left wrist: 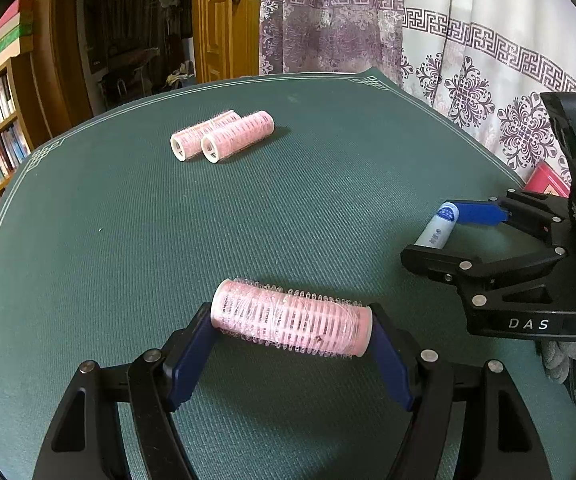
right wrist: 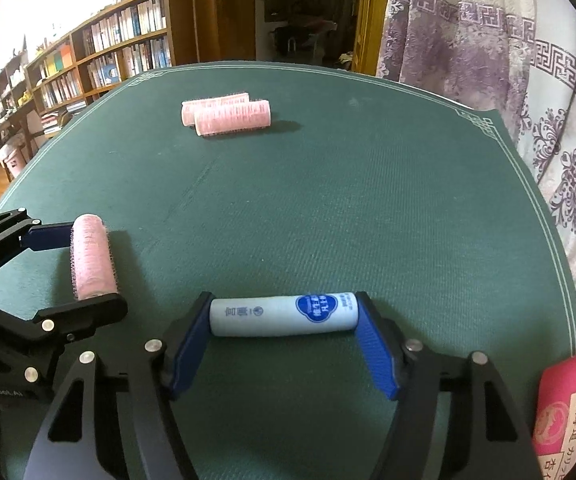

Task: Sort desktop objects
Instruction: 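Carry the blue-white tube to the tin with the right tool while the left tool releases the curler, then release the tube into the tin with the right tool while the left tool regrasps the pink curler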

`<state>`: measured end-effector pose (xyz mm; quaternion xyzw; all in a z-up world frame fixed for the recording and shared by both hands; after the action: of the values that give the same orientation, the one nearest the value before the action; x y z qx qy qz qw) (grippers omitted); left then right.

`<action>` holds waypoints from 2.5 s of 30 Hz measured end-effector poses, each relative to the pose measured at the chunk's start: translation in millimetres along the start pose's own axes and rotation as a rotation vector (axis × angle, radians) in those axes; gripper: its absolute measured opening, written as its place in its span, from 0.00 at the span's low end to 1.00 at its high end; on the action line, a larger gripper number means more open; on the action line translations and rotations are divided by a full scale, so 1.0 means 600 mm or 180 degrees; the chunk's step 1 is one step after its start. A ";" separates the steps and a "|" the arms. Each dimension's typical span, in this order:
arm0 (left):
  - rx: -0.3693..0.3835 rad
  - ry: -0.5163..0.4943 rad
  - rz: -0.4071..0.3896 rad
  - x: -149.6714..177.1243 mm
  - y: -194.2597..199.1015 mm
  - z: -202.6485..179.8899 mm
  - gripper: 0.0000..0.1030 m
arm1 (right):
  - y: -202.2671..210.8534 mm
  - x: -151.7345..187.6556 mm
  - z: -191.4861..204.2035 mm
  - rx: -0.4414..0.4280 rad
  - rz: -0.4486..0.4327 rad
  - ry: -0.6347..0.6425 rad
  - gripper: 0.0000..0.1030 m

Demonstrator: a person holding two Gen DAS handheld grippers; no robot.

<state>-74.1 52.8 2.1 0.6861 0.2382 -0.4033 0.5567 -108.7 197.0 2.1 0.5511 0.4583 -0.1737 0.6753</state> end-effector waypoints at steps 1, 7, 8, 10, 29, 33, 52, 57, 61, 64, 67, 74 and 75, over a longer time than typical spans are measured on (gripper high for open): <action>0.0000 0.0000 -0.0001 0.000 0.000 0.000 0.73 | 0.001 0.001 -0.001 0.0015 -0.0002 -0.0015 0.70; 0.0000 -0.0005 -0.0001 0.000 0.000 0.001 0.73 | 0.031 0.015 -0.008 0.0075 -0.0039 -0.0202 0.70; -0.0009 -0.0007 -0.0002 0.000 0.000 0.000 0.73 | 0.039 0.018 -0.007 0.0069 -0.0056 -0.0224 0.70; -0.0030 -0.0008 -0.0002 0.001 0.000 0.000 0.73 | 0.064 0.024 -0.004 0.0053 -0.0119 -0.0277 0.70; -0.0379 0.0035 0.0003 0.009 0.015 -0.014 0.73 | 0.376 0.093 -0.149 0.0767 -0.0911 -0.1026 0.70; -0.0371 0.0125 -0.0026 0.010 0.028 -0.028 0.73 | 0.422 0.125 -0.198 0.1057 -0.0906 -0.1101 0.70; -0.0367 0.0034 -0.0251 -0.027 0.069 -0.087 0.58 | 0.457 0.205 -0.276 0.1127 -0.0945 -0.1498 0.70; -0.0480 -0.0111 -0.0236 -0.023 0.056 -0.090 0.63 | 0.452 0.213 -0.276 0.1090 -0.0919 -0.1529 0.70; -0.0599 0.0038 -0.0250 -0.023 0.050 -0.067 0.76 | 0.449 0.215 -0.274 0.1065 -0.0906 -0.1536 0.71; -0.0665 0.0249 -0.0210 -0.021 0.046 -0.043 0.76 | 0.447 0.215 -0.276 0.1111 -0.0902 -0.1510 0.70; -0.0634 0.0418 -0.0125 -0.013 0.037 -0.031 0.76 | 0.447 0.215 -0.283 0.1147 -0.0915 -0.1541 0.70; -0.0579 0.0732 -0.0086 -0.002 0.028 -0.033 0.89 | 0.444 0.211 -0.292 0.1284 -0.0974 -0.1505 0.73; -0.0583 0.0802 -0.0098 -0.001 0.027 -0.033 0.89 | 0.443 0.210 -0.291 0.1297 -0.0980 -0.1486 0.74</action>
<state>-56.4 67.5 13.1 0.6739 0.3525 -0.2991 0.5764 78.9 477.4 60.4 0.5445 0.3251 -0.4828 0.6039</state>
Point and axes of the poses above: each gripper's, at about its wrist camera, not at the fingertips, and y roughly against the way its jaws point, z to its left, x to its underside, the point moved 1 cm from there along -y, roughly the way its jaws point, and after that the axes turned 15 degrees about -z, right-handed, at the moved point
